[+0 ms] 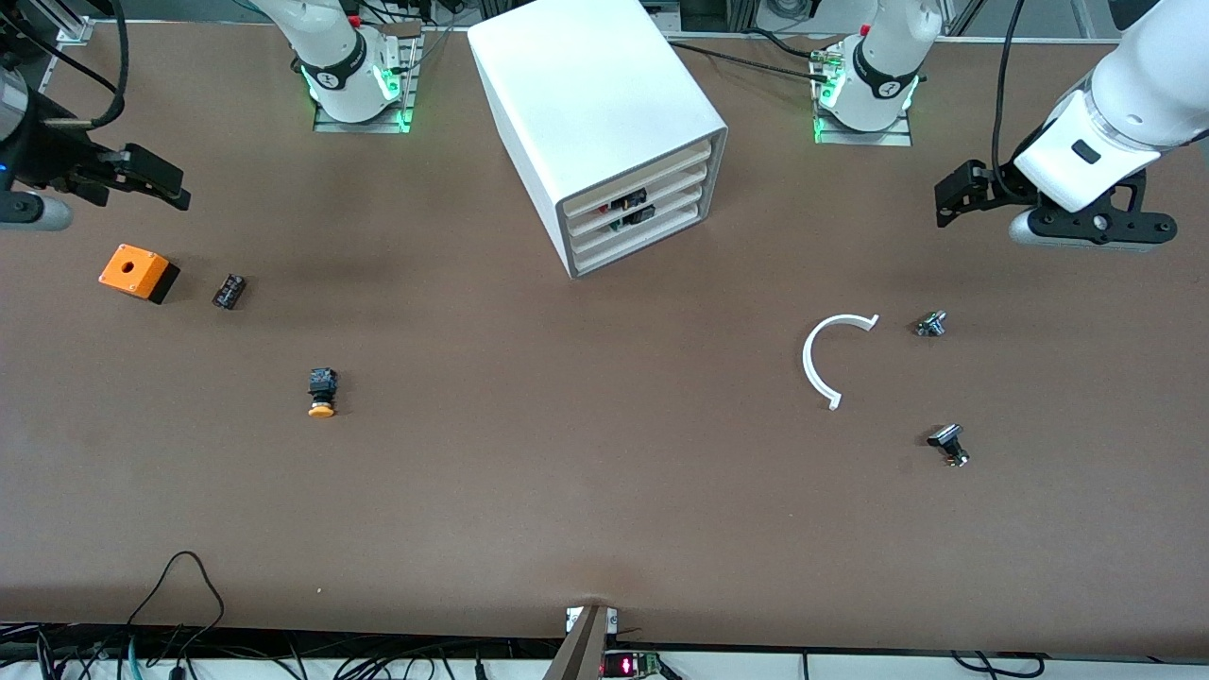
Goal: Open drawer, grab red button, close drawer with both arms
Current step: 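Reach the left gripper toward the drawer handle while the right gripper approaches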
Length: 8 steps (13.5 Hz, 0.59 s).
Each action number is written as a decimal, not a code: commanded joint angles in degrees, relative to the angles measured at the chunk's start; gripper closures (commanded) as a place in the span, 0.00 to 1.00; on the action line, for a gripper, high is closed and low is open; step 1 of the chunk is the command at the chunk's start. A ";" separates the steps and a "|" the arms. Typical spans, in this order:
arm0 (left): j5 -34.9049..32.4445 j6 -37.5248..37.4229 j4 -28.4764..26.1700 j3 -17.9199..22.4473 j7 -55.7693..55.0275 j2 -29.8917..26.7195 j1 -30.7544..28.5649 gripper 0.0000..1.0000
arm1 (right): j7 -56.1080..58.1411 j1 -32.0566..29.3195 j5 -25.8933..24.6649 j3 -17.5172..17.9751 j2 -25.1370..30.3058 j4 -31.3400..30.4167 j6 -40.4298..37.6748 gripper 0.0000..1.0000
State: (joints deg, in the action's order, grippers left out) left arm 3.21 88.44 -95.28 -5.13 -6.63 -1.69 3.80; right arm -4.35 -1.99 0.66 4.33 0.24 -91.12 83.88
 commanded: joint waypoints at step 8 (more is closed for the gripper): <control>29.54 -11.71 2.12 -0.23 0.13 8.79 2.62 0.00 | -5.47 3.48 0.75 0.33 -11.30 0.59 10.24 0.00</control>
State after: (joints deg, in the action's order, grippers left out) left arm 27.61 78.21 -95.27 -5.48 -6.59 3.31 5.40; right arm -6.45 -0.21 0.91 4.68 -8.81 -91.54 91.96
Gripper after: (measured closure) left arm 0.000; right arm 0.000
